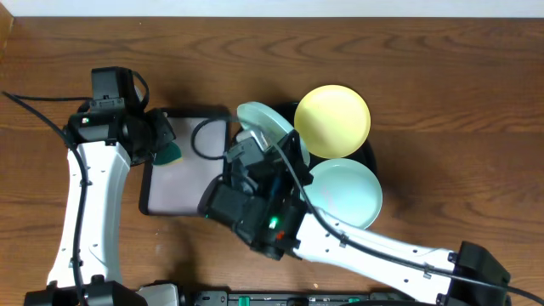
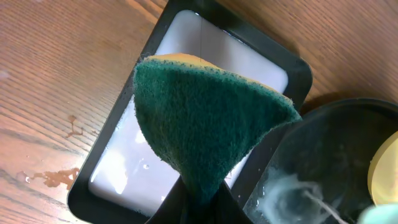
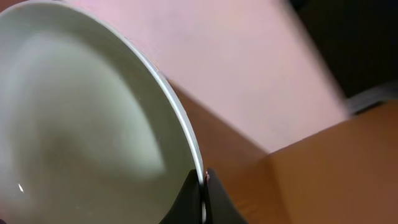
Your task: Clean dirty plates on tray and stack at the side
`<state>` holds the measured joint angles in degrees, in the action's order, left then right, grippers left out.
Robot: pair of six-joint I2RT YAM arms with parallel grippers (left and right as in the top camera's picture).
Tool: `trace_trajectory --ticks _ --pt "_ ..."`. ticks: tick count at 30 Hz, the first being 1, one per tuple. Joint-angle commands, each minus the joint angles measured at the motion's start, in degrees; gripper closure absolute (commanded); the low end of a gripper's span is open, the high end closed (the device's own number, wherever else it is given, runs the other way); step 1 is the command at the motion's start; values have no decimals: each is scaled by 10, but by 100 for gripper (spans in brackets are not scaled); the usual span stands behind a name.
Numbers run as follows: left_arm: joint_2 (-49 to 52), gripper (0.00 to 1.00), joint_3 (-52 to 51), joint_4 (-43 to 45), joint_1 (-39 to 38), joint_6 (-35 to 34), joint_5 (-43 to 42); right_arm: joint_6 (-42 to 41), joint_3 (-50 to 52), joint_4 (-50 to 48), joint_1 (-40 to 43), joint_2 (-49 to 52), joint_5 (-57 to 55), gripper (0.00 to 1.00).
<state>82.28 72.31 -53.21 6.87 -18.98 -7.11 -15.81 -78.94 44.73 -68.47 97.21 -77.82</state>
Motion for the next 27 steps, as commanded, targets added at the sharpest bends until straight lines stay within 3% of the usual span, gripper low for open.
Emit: trace_trajectory --ticks 1,6,9,12,16,21,27 --pt "-3 92 10 -1 2 12 6 2 -10 -1 -10 -10 -103 99" --pt "-3 93 10 -1 2 12 6 2 -10 -1 -6 -10 -45 99" --pt "-3 92 10 -1 2 12 6 0 -10 2 9 -10 57 99" --pt "-3 92 10 -1 2 12 6 -23 -10 10 46 -10 228 99" --pt "-3 92 10 0 2 12 5 -33 -10 10 116 -10 490 99" --pt "-3 93 10 -1 2 12 5 -34 -10 14 230 -24 716 99" --pt "-3 93 10 -1 2 12 5 -32 -10 46 395 -90 867 99"
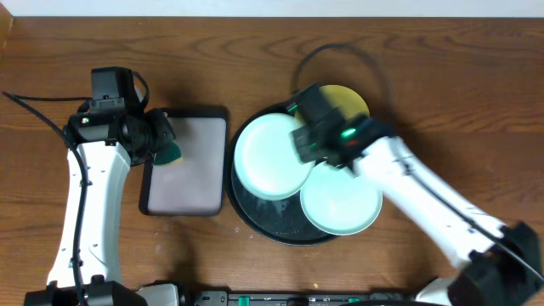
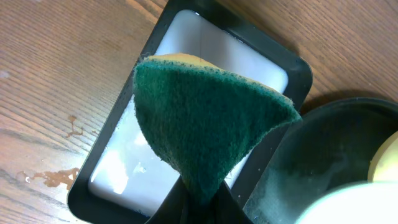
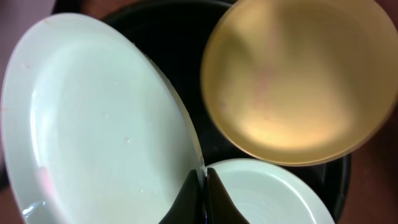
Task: Clean dirty plates on tray and stack at the side
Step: 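Carry the mint plate right and set it on the table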
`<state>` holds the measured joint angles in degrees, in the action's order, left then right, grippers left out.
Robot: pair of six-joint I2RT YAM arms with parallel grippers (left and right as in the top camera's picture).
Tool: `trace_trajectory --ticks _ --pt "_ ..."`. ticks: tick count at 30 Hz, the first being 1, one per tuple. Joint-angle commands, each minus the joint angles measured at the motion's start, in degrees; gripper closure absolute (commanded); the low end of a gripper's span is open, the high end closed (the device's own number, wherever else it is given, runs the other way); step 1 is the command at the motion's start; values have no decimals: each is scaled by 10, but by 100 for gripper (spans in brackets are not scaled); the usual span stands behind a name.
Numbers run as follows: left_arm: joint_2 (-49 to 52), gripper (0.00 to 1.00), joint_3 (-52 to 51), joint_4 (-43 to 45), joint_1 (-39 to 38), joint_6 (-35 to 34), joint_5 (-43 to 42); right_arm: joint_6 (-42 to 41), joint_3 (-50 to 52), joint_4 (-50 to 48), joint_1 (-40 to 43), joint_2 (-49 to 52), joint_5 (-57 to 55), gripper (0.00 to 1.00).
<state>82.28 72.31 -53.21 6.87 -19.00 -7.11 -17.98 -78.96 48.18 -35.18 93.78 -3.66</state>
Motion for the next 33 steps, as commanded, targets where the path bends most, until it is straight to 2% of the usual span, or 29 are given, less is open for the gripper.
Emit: trace_trajectory --ticks 1,5,9,16,21,33 --pt "-3 93 10 -2 2 12 5 -10 -10 24 90 -71 127 99" --pt "-3 93 8 -5 2 12 5 9 -10 94 242 -127 101 99" --pt "-3 93 3 -6 2 14 5 36 -9 140 359 -139 84 99" --pt "-3 92 1 -5 2 14 5 89 48 125 519 -135 84 99" --pt "-3 93 1 -5 2 14 5 89 118 63 565 -134 113 99" --pt "-3 92 1 -1 2 14 5 58 302 -128 566 -111 44 99"
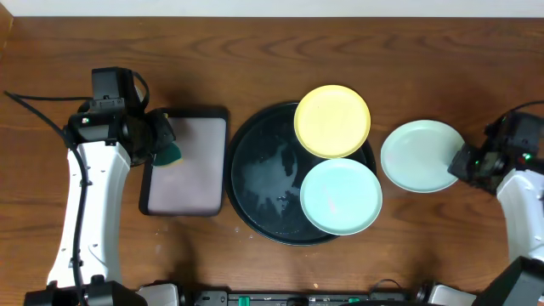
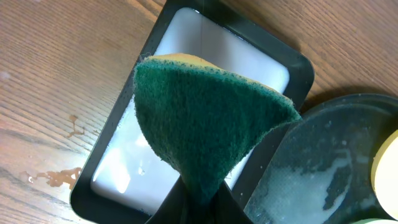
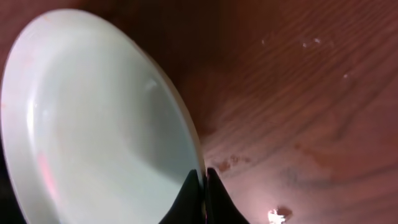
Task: Clean dirty plates on tray and stack at the side
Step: 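Carry the mint plate right and set it on the table, then move right gripper back to grip the lower mint plate rim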
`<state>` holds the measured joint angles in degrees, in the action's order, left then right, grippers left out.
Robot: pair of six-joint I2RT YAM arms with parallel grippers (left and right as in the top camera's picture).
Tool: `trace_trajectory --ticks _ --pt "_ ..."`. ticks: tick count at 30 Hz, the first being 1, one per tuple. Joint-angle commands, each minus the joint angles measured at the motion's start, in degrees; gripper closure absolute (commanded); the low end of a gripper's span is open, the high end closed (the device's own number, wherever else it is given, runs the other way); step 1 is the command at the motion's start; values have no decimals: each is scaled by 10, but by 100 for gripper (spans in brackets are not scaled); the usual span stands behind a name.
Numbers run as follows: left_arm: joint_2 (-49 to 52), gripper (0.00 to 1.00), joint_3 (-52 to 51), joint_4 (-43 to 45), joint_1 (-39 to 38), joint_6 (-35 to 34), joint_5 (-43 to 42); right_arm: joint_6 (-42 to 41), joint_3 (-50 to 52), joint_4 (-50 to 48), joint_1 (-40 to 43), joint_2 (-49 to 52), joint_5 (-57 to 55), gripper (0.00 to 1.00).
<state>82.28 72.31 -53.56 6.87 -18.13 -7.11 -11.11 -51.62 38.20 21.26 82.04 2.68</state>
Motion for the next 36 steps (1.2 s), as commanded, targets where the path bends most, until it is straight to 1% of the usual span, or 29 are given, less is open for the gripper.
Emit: trace_trajectory --ticks 1,3,4,6,9,10,12,15,17,20,24,27,32,34,36 --pt "-3 92 1 3 2 6 5 -10 41 -49 2 10 -22 99" --pt "-3 92 1 3 2 6 5 -10 77 -115 1 26 -19 98" --pt "-3 92 1 3 2 6 5 -10 85 -130 1 31 -14 96" --pt "-3 93 1 3 2 6 5 -10 93 -151 1 40 6 85" --pt "-3 93 1 3 2 6 5 -8 89 -152 1 41 51 78" --pt "-3 93 1 5 2 6 5 -6 76 -138 1 37 75 73" --pt "-3 93 1 7 2 8 5 -4 48 -101 0 28 101 68" --pt "-3 93 1 8 2 28 5 1 -17 -10 -1 10 113 66" --pt "-3 93 1 8 1 48 5 46 -106 108 -19 -10 132 64" --pt "-3 93 1 8 -5 62 5 65 -131 164 -51 -13 152 59" --pt "-3 93 1 8 -26 75 5 70 -111 197 -113 -10 154 61" --pt "-3 92 1 8 -45 76 5 69 -82 197 -168 -5 154 62" --pt "-3 93 1 8 -73 76 5 70 -34 168 -240 14 152 67" --pt "-3 93 1 9 -80 76 5 66 -13 148 -263 24 136 69" --pt "-3 93 1 9 -83 73 5 53 1 135 -277 33 110 69"
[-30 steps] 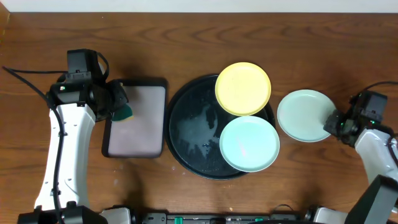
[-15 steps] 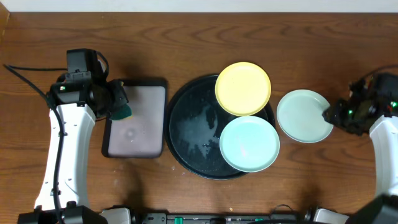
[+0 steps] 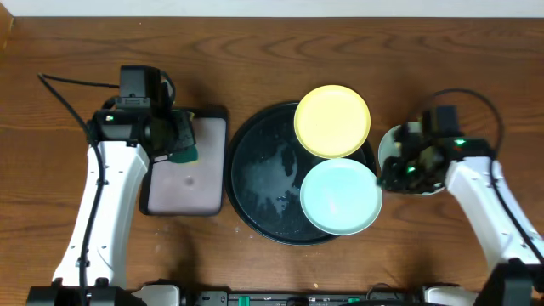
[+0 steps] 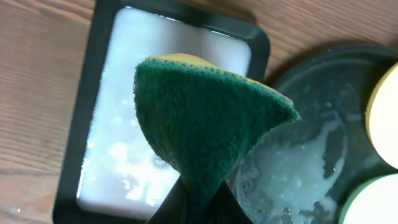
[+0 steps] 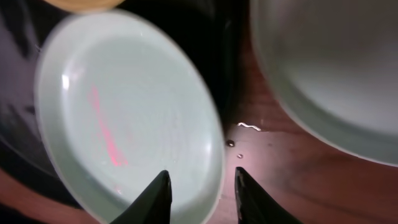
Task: Clean dirty plates on tray and stack at the side
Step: 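Move right gripper back to grip the lower mint plate rim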
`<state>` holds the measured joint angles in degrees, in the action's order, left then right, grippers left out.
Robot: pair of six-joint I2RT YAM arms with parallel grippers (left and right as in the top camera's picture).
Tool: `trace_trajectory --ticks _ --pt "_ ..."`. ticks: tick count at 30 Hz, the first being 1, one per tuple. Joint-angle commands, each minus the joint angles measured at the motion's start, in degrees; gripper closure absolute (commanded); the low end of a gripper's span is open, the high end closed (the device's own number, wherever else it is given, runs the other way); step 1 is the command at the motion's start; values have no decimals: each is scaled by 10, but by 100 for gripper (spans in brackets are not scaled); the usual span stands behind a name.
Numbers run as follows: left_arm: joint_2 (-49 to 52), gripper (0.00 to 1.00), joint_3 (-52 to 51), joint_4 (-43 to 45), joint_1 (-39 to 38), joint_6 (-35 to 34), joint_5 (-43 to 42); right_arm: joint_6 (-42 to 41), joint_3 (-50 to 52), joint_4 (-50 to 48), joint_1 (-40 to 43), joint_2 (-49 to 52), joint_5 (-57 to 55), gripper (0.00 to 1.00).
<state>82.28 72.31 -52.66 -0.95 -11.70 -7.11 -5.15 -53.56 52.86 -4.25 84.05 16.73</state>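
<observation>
A light green plate (image 5: 124, 118) with a red streak lies on the round black tray (image 3: 255, 183), next to a yellow plate (image 3: 332, 121). My right gripper (image 5: 202, 180) is open, one finger over that green plate and the other over the table, with the plate's right rim below the gap. A pale plate (image 5: 329, 62) rests on the table to the right of the tray, partly under my right arm (image 3: 416, 161). My left gripper (image 4: 200, 199) is shut on a green sponge (image 4: 205, 118), hanging over the right edge of the rectangular tub (image 4: 124, 124).
The black rectangular tub (image 3: 183, 183) holds soapy water. Foam streaks cover the bare left half of the round tray (image 4: 298, 155). Small drops of water lie on the wood (image 5: 249, 127) between the tray and the pale plate.
My right gripper has let go of the pale plate on the table and now stands open at the green plate's right rim. My left gripper has moved right with the sponge.
My right gripper first held the pale plate tilted near the tub, then over the round tray, then low over the table at the right. That plate now lies there, released. My left gripper kept the sponge throughout.
</observation>
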Motion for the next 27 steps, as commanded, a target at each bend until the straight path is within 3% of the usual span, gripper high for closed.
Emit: trace_trajectory --ticks 1,5,11,17,22,27 --pt "-3 92 1 0 -4 9 5 -14 28 -18 -28 19 -46 69" --pt "-3 93 1 0 -4 9 5 -16 44 -41 -33 44 -62 71" --pt "-3 93 1 0 -4 9 5 -17 52 -62 -33 71 -54 99" --pt "-3 93 1 0 -4 9 5 -13 23 -43 -56 44 40 99" --pt "-2 93 1 0 -4 2 5 -101 -7 -82 -127 31 59 99" --pt "6 93 1 -2 -4 0 5 -264 -7 -178 -219 46 0 99"
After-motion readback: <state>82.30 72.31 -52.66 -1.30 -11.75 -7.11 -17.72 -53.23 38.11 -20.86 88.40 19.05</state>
